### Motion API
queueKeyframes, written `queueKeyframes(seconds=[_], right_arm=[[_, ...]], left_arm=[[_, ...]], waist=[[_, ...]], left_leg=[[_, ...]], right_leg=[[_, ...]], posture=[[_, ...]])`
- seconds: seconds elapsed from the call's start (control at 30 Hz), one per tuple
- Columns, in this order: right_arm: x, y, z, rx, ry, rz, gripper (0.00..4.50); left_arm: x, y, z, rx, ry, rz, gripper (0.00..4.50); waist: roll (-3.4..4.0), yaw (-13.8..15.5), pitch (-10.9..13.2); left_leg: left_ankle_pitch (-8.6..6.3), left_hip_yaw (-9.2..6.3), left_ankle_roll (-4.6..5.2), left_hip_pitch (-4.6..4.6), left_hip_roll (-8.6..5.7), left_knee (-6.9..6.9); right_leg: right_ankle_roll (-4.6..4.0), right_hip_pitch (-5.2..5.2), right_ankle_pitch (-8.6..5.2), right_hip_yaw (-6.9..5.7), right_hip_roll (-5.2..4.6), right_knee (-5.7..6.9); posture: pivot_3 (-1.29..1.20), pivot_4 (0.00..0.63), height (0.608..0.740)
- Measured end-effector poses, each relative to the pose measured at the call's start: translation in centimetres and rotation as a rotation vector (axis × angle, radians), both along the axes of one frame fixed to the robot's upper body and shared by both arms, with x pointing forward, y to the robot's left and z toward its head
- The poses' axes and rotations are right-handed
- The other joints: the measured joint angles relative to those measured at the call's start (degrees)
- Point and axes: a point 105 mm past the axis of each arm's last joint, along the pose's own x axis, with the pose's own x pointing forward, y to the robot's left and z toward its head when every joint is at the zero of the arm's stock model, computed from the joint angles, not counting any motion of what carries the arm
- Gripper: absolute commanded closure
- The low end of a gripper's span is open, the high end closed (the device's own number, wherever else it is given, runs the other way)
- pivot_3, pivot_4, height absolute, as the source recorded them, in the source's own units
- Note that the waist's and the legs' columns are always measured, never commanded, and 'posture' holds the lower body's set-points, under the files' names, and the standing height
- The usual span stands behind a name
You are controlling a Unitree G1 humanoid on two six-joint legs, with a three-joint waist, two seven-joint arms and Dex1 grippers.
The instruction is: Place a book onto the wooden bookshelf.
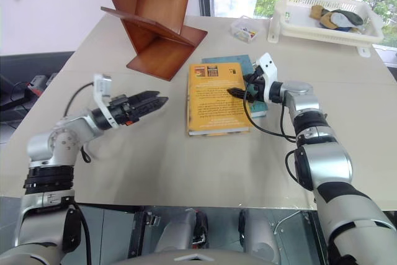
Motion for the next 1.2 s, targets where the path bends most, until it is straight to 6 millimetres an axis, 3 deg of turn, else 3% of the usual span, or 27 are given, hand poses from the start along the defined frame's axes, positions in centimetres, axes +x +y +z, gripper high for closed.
queueKeyframes(seconds=[0.13, 0.3, 0.5, 0.67, 0.83, 0.93, 1.03, 1.2], right_arm=[[-0.1, -0.5, 0.3, -0.004, -0.018, -0.006, 0.0], [-0.5, -1.3, 0.5, -0.006, -0.041, -0.01, 0.0], [-1.7, -2.7, 2.9, 0.024, -0.127, -0.024, 0.0], [-5.9, -4.0, 4.4, 0.052, -0.159, 0.014, 0.0], [-13.6, -6.3, 5.6, -0.009, -0.149, 0.09, 0.0], [-16.5, -7.0, 5.2, -0.071, -0.117, 0.101, 0.0], [-18.7, -7.4, 4.6, -0.088, -0.079, 0.077, 0.0], [-20.3, -6.8, 5.3, -0.085, -0.109, 0.066, 0.0]], left_arm=[[0.6, -0.4, 0.2, -0.005, 0.017, -0.016, 0.06], [1.3, -0.9, -1.1, 0.011, 0.084, -0.028, 0.06], [2.1, -1.3, -1.5, -0.044, 0.147, -0.039, 0.06], [2.8, -2.0, -2.5, -0.113, 0.262, -0.047, 0.06], [4.0, -3.1, -3.1, -0.192, 0.381, -0.054, 0.06], [4.1, -3.8, -3.4, -0.231, 0.444, -0.074, 0.06], [4.1, -4.8, -3.4, -0.289, 0.495, -0.11, 0.06], [4.4, -6.3, -3.9, -0.361, 0.582, -0.138, 0.06]], waist=[[0.0, 0.0, 0.0], [0.01, -0.2, 0.0], [0.02, 0.0, 0.0], [0.02, 0.7, 0.0], [0.02, 1.7, 0.0], [-0.04, 1.6, 0.0], [-0.05, 1.4, 0.0], [-0.1, 1.5, 0.0]], left_leg=[[0.0, -0.02, -0.01, 0.0, 0.01, -0.02], [0.0, -0.01, -0.01, -0.02, 0.01, -0.02], [0.0, -0.01, -0.01, -0.02, 0.0, -0.02], [0.0, -0.09, -0.01, -0.09, 0.0, -0.01], [-0.01, -0.17, 0.02, -0.11, -0.02, -0.02], [-0.03, -0.18, 0.05, -0.08, -0.01, 0.0], [-0.16, -0.19, 0.28, -0.07, 0.01, 0.02], [-0.17, -0.24, 0.32, -0.06, 0.03, 0.1]], right_leg=[[-0.01, -0.01, -0.01, -0.03, 0.01, 0.02], [0.0, -0.03, 0.0, -0.02, 0.01, 0.01], [0.0, -0.03, -0.01, -0.02, -0.01, 0.02], [0.0, -0.04, -0.01, -0.08, 0.0, -0.02], [0.02, 0.01, -0.03, -0.14, -0.02, -0.18], [0.04, 0.02, -0.11, -0.14, -0.01, -0.2], [0.03, 0.01, -0.15, -0.13, 0.0, -0.17], [0.01, 0.04, -0.24, -0.15, 0.02, -0.14]], posture=[[0.0, 0.15, 0.712], [0.0, 0.15, 0.712], [0.0, 0.15, 0.712], [0.0, 0.15, 0.712], [0.0, 0.15, 0.712], [0.0, 0.15, 0.712], [0.0, 0.15, 0.712], [0.0, 0.15, 0.712]])
